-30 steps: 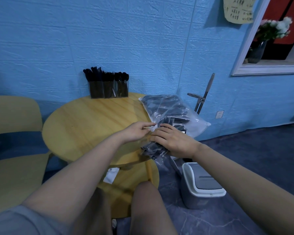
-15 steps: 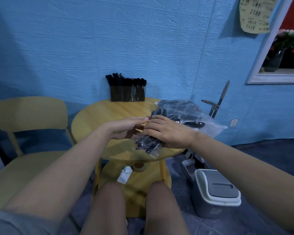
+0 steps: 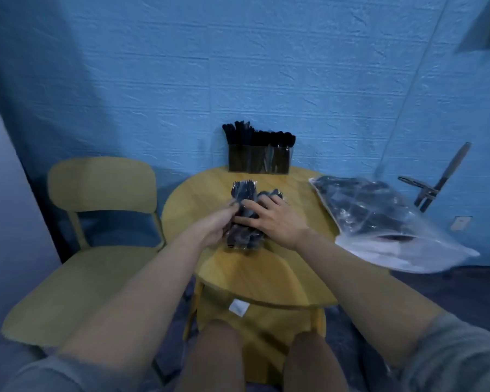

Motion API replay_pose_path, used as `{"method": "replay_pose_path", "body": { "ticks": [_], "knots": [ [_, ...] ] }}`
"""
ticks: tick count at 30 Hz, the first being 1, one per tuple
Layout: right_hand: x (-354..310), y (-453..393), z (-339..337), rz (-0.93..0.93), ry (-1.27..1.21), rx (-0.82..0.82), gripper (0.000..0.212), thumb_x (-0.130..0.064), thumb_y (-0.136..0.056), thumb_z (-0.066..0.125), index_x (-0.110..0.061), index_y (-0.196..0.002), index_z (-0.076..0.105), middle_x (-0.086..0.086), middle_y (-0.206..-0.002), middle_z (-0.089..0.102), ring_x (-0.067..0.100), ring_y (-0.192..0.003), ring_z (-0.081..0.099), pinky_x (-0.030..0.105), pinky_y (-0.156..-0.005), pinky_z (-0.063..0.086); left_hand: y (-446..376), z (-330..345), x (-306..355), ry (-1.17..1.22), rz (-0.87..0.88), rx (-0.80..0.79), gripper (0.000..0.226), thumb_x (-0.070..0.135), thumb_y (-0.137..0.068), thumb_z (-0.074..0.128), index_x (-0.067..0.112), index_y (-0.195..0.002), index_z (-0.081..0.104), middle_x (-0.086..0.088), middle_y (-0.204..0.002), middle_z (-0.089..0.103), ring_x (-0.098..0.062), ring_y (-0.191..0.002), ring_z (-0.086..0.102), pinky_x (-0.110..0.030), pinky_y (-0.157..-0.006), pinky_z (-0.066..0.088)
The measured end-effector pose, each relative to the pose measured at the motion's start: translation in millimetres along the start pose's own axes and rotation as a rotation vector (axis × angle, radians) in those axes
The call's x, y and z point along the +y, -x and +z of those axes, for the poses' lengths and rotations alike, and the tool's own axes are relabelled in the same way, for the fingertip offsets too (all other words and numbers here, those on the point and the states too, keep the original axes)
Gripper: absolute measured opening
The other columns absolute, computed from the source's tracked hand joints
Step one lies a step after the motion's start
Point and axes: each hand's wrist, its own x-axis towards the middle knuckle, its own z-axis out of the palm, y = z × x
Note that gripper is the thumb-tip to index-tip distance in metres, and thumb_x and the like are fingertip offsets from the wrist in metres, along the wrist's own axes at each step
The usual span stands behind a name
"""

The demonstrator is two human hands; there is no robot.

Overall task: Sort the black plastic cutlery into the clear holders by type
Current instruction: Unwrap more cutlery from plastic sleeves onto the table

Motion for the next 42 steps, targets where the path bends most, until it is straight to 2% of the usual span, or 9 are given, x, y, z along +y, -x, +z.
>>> {"method": "replay_pose_path", "body": {
  "ticks": [5,8,10,13,15,17,23,29,42],
  "knots": [
    [9,-18,27,0.190,-0.248,-0.186,0.087,-0.002,-0.091,0.051,-0.039,-0.150,-0.002,0.007,-0.155,0.010,0.031,-0.138,0.019,0.036,-0.097,0.041,-38,-20,-9,-0.386,-0.001,0.109,0.057,0.023,-0.098,0.051,0.019,-0.149,0.026,-0.007,-0.149,0.037,-0.024,-0.131,0.041,-0.034,-0.107,0.036],
    [20,-17,41,0.264,-0.448,-0.208,0.099,0.014,-0.083,0.049,-0.040,-0.150,0.000,0.001,-0.156,0.002,0.029,-0.143,0.007,0.020,-0.073,0.042,-54,-28,-11,-0.410,0.014,0.110,0.061,0.022,-0.096,0.055,0.018,-0.149,0.025,-0.005,-0.146,0.040,-0.021,-0.129,0.044,-0.026,-0.097,0.037],
    [30,-14,49,0.320,-0.570,-0.241,0.098,0.017,-0.081,0.048,-0.038,-0.150,0.005,-0.002,-0.157,-0.002,0.026,-0.145,0.001,0.018,-0.073,0.042,-65,-31,-13,-0.472,0.033,0.141,0.063,0.025,-0.094,0.057,0.019,-0.149,0.027,-0.006,-0.146,0.041,-0.022,-0.128,0.044,-0.026,-0.096,0.037],
    [37,-11,54,0.584,-0.767,-0.219,0.070,0.002,-0.092,0.044,-0.032,-0.149,0.023,0.003,-0.158,0.008,0.026,-0.144,0.016,0.033,-0.105,0.040,-80,-35,-20,-0.679,0.037,0.238,0.069,0.039,-0.091,0.059,0.024,-0.149,0.025,-0.011,-0.152,0.026,-0.028,-0.138,0.030,-0.037,-0.113,0.029],
    [32,-14,55,0.823,-0.927,-0.144,0.050,-0.023,-0.101,0.039,-0.030,-0.149,0.026,0.007,-0.158,0.016,0.026,-0.142,0.026,0.039,-0.111,0.034,-82,-33,-24,-0.737,0.076,0.280,0.066,0.045,-0.092,0.053,0.029,-0.149,0.025,-0.010,-0.157,0.013,-0.029,-0.143,0.017,-0.041,-0.116,0.022],
    [24,-25,56,0.919,-1.046,-0.202,0.059,-0.051,-0.098,0.032,-0.028,-0.151,0.019,0.008,-0.159,0.013,0.025,-0.145,0.016,0.041,-0.114,0.024,-81,-29,-29,-0.812,0.147,0.291,0.059,0.049,-0.096,0.043,0.033,-0.149,0.023,-0.004,-0.160,0.000,-0.027,-0.146,0.004,-0.042,-0.118,0.015],
    [1,-61,69,0.772,-0.921,-0.388,0.073,-0.063,-0.095,0.024,-0.024,-0.153,0.004,0.012,-0.159,-0.008,0.030,-0.145,-0.015,0.042,-0.119,-0.004,-91,-33,-39,-1.038,0.112,0.222,0.058,0.058,-0.097,0.020,0.041,-0.150,0.004,-0.002,-0.161,-0.004,-0.027,-0.147,-0.005,-0.040,-0.118,0.006],
    [8,-103,96,0.746,-0.861,-0.401,0.071,-0.065,-0.093,0.024,-0.031,-0.152,0.003,0.008,-0.159,-0.010,0.033,-0.145,-0.014,0.045,-0.119,-0.001,-118,-62,-32,-1.098,0.066,0.230,0.060,0.062,-0.096,0.019,0.043,-0.149,-0.002,-0.005,-0.160,-0.006,-0.030,-0.147,-0.005,-0.041,-0.118,0.005],
    [36,-109,104,0.695,-0.808,-0.229,0.062,-0.062,-0.095,0.020,-0.034,-0.151,0.018,-0.006,-0.160,-0.003,0.021,-0.147,-0.010,0.054,-0.116,-0.002,-143,-77,-8,-1.023,0.181,0.340,0.061,0.059,-0.091,0.044,0.038,-0.146,0.028,-0.008,-0.159,0.010,-0.033,-0.145,-0.001,-0.050,-0.117,0.011]
  ]
}}
